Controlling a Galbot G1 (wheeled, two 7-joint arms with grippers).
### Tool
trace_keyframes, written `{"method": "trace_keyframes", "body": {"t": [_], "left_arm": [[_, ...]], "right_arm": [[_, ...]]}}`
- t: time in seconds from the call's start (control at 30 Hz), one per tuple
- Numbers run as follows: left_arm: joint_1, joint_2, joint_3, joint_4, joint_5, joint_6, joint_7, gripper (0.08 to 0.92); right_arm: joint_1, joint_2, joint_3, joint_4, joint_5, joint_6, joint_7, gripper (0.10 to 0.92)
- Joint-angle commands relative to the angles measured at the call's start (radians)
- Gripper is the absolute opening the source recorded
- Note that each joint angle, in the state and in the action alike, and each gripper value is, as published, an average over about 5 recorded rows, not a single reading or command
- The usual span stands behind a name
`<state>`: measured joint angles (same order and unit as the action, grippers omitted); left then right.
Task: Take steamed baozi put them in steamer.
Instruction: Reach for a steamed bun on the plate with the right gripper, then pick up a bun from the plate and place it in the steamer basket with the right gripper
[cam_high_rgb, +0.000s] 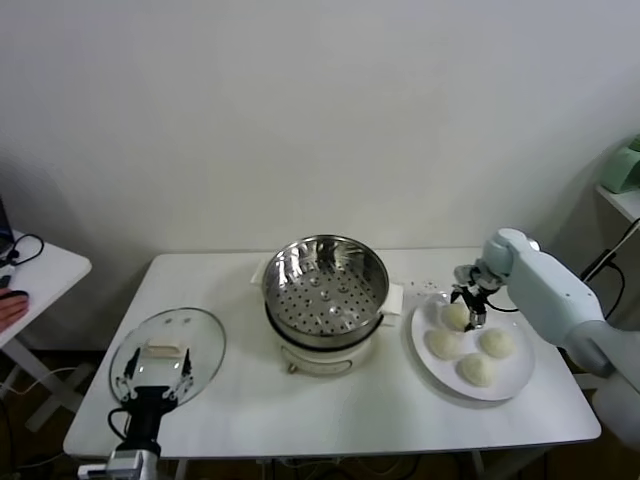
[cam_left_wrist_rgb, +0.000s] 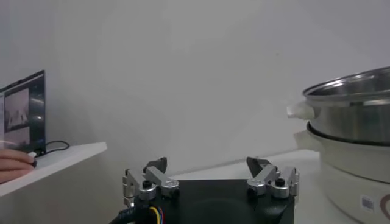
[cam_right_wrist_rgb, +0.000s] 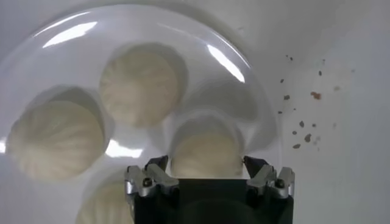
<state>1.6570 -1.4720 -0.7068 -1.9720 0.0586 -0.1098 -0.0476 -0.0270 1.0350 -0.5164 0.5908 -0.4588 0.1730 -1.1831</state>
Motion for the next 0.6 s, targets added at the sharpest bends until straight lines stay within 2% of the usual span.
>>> {"method": "trace_keyframes", "body": {"t": [0.03,0.2,0.43,0.6], "left_arm": [[0.001,-0.002,0.000,-0.001,0.000,-0.001,-0.001,0.823],[0.001,-0.004,0.001,0.000,0.000,-0.001,-0.001,0.823],[0.003,-0.005,0.001,-0.001,0.001,-0.001,-0.002,0.823],[0.007,-0.005,0.000,-0.003,0.001,-0.001,-0.002,0.823]], "right_arm": [[-0.006,0.012,0.014,-0.013,-0.019,0.002,0.006,0.753],[-0.006,0.011,0.021,-0.013,-0.021,0.004,0.006,0.692],[-0.002,0.004,0.028,0.006,-0.017,0.014,0.005,0.687],[0.041,-0.031,-0.020,0.102,0.015,0.039,-0.018,0.683]]}}
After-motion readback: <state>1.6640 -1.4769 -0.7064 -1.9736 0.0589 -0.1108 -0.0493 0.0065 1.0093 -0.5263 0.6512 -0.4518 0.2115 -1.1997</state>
